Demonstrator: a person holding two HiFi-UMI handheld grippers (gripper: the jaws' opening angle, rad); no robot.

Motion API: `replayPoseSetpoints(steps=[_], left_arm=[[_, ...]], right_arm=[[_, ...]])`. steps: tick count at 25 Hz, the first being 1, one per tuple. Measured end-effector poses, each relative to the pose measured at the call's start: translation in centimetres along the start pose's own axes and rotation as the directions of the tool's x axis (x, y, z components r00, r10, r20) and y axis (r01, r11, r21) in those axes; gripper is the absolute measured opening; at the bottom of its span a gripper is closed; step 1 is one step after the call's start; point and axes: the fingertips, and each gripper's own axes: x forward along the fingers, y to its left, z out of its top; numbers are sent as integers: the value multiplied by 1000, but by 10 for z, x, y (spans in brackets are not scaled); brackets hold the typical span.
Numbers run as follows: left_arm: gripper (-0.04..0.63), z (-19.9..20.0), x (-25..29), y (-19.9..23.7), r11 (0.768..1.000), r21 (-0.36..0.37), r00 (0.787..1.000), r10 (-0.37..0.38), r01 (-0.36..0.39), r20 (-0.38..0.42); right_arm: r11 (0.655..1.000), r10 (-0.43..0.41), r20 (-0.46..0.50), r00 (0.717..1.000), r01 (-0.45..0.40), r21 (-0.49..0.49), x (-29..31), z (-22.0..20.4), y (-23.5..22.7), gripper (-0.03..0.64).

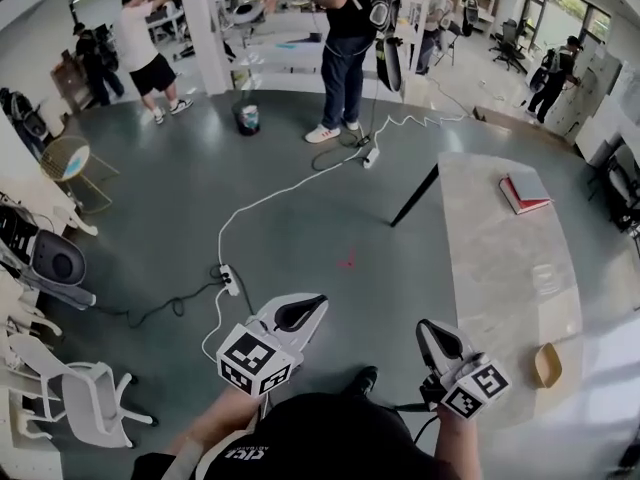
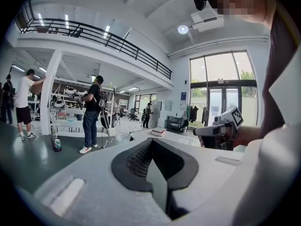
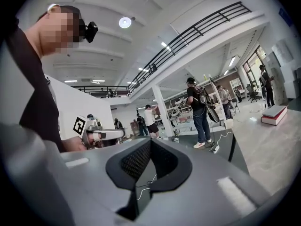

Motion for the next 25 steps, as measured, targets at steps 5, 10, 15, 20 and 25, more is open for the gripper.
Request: replayPoseSetpoints(steps=[5, 10, 15, 20, 25], left_arm=[[-6, 19, 72, -8, 998, 22, 998, -64, 64, -7], [-6, 27, 140, -39, 987, 25, 987, -159, 160, -38], [-6, 33, 201, -83, 962, 56, 962, -264, 268, -64], [-6, 26, 249, -113, 924, 59, 923, -369, 377, -113], [-6, 27, 308, -120, 886, 52, 883, -452, 461, -128]], right_arm=[[999, -33, 10, 999, 33, 1, -8, 17, -57, 2], [994, -104, 39, 994, 103, 34, -39, 28, -110, 2], [976, -204, 57, 977, 199, 82, -86, 24, -161, 2], [941, -319, 80, 944, 305, 146, -123, 17, -193, 2], [913, -386, 71, 920, 370, 171, -125, 17, -233, 2]])
